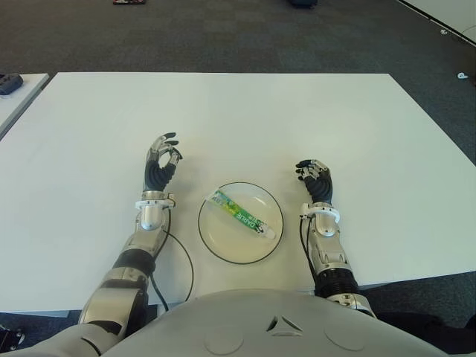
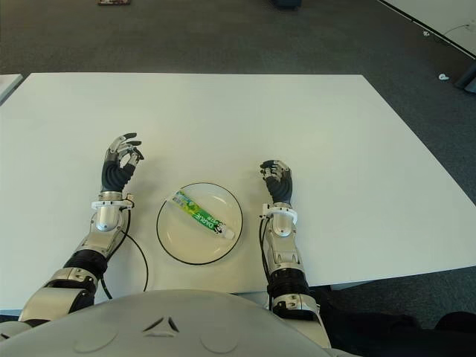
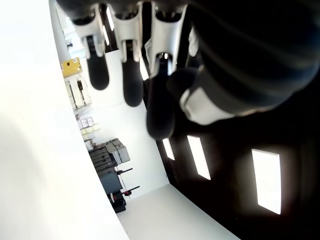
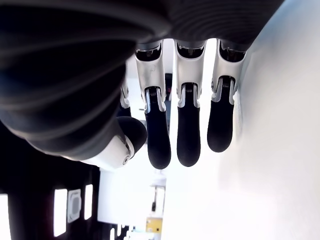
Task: Put the toothpaste on the table into the plate.
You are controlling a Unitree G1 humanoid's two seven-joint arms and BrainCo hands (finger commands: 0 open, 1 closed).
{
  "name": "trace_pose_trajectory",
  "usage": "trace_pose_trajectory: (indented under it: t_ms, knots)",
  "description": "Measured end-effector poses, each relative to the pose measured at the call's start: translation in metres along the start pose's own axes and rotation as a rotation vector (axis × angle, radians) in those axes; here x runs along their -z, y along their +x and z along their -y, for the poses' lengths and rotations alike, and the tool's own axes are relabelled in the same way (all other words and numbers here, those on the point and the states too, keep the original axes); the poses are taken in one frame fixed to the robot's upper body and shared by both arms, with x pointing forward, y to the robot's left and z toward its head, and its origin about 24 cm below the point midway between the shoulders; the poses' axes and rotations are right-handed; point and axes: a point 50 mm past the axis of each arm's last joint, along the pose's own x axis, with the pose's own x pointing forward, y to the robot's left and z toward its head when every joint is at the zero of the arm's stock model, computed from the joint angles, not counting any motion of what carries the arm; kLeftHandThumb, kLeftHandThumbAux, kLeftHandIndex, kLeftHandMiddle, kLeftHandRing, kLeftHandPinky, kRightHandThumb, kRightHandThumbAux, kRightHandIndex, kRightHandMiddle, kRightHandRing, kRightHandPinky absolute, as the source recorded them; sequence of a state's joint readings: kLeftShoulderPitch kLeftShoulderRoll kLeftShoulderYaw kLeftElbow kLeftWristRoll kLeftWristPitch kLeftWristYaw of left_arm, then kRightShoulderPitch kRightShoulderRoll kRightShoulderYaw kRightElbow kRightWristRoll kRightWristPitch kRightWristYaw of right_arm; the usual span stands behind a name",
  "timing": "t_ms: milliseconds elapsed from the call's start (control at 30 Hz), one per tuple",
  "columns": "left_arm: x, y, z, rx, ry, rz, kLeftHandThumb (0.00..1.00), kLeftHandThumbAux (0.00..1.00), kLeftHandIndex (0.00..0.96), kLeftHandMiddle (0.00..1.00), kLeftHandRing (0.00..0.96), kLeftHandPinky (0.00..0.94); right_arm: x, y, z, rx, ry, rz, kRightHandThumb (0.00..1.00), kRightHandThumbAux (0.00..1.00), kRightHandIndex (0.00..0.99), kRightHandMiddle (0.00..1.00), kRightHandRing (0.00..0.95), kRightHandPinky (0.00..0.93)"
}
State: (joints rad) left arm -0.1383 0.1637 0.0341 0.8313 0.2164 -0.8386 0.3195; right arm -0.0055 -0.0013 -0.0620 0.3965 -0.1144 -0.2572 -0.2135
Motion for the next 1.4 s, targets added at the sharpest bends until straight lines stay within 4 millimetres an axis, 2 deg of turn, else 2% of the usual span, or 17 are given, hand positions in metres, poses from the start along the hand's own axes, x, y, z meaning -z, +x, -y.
trace_pose_trajectory:
  t_ms: [367, 800, 1400]
  knots:
    - [0.004, -0.004, 0.003, 0.008, 0.015, -0.065, 0.707, 0.717, 0.436, 0.685, 0.659, 0.586, 0.000, 0.003, 0.002, 0.002, -0.009, -0.004, 0.710, 0.730, 0.429, 0.480, 0.458, 0.461]
    - [0.010, -0.007, 0.005, 0.016, 0.005, -0.142, 0.708, 0.715, 0.437, 0.691, 0.678, 0.640, 0.000, 0.006, 0.002, -0.013, -0.014, 0.000, 0.709, 0.731, 0.428, 0.480, 0.456, 0.474]
    - [0.017, -0.010, 0.010, 0.047, -0.059, -0.289, 0.708, 0.715, 0.436, 0.642, 0.640, 0.595, -0.001, 0.006, 0.004, -0.014, -0.002, 0.017, 0.708, 0.731, 0.429, 0.493, 0.478, 0.491]
